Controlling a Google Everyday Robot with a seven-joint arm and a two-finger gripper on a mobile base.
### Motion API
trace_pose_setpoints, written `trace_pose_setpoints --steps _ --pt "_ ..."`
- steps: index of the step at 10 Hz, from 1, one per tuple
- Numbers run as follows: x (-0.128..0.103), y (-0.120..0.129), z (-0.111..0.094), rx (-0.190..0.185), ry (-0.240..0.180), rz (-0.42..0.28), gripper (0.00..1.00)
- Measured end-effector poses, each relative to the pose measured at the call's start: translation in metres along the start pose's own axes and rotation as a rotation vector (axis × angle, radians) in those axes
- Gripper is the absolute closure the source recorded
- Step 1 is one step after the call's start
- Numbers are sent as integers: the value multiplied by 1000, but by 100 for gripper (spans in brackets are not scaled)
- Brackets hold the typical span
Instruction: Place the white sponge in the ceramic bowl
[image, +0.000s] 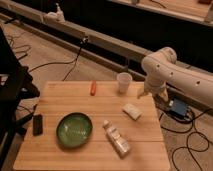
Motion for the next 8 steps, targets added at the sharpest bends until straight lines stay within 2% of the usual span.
trace_pose_setpoints --steps 5,6,8 --pt "0 0 0 2 -1 -2 20" --pt "0 0 1 4 -2 -18 20" --pt "0 10 12 -9 -8 -104 20"
